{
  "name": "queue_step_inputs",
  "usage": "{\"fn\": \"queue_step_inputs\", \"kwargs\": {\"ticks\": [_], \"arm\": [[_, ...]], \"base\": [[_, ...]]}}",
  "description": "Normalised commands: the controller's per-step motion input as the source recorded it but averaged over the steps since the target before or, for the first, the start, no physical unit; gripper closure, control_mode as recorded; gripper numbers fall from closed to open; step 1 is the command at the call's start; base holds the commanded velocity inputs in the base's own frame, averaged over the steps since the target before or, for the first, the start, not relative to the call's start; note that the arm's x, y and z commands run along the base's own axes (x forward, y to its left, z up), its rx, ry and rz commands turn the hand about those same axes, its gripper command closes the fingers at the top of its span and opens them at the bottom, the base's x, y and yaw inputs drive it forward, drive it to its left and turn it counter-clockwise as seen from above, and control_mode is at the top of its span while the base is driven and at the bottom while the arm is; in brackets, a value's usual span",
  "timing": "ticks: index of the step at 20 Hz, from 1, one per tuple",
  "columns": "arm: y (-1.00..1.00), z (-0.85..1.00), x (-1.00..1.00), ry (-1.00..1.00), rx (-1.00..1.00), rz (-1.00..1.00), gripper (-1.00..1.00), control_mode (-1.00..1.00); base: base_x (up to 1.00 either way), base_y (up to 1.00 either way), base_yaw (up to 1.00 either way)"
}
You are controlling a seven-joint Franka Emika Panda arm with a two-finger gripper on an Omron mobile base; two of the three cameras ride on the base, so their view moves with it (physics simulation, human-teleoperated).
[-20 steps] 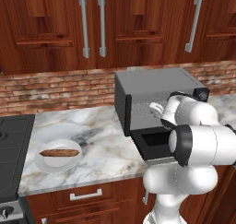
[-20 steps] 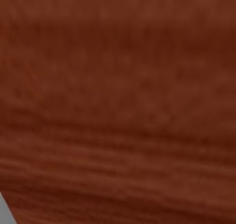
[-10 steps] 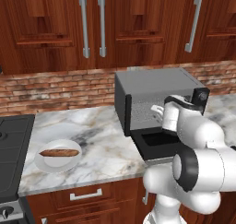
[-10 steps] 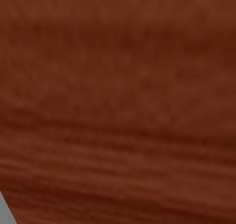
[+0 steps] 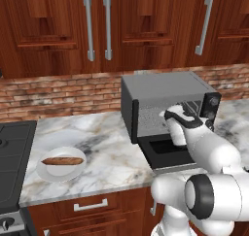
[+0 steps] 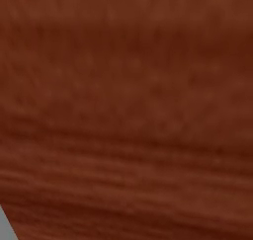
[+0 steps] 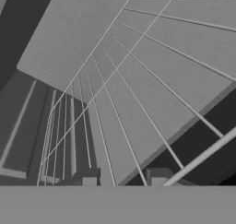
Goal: Pull the toaster oven rack outwards. Pick up the baguette from the plate and place it on the toaster oven rack. Close the toaster oven door fully and set the temperature to the lowest setting.
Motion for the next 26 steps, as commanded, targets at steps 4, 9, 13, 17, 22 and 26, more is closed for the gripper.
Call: {"fn": "queue_step_inputs", "kwargs": {"ticks": [4,9,13,17,22,26], "arm": [[0.0,0.0,-0.32,0.06,-0.09,0.0,1.0,-1.0],[-0.01,0.0,-0.36,0.05,-0.09,0.0,1.0,-1.0],[-0.08,0.02,-0.42,0.03,-0.04,0.0,1.0,-1.0],[-0.04,0.0,-0.35,0.05,-0.04,0.0,1.0,-1.0],[-0.02,0.11,-0.27,0.11,-0.07,0.0,1.0,-1.0],[0.0,0.18,-0.35,0.09,-0.1,0.0,1.0,-1.0]], "base": [[0.0,0.0,0.0],[0.0,0.0,0.0],[0.0,0.0,0.0],[0.0,0.0,0.0],[0.0,0.0,0.0],[0.0,0.0,0.0]]}}
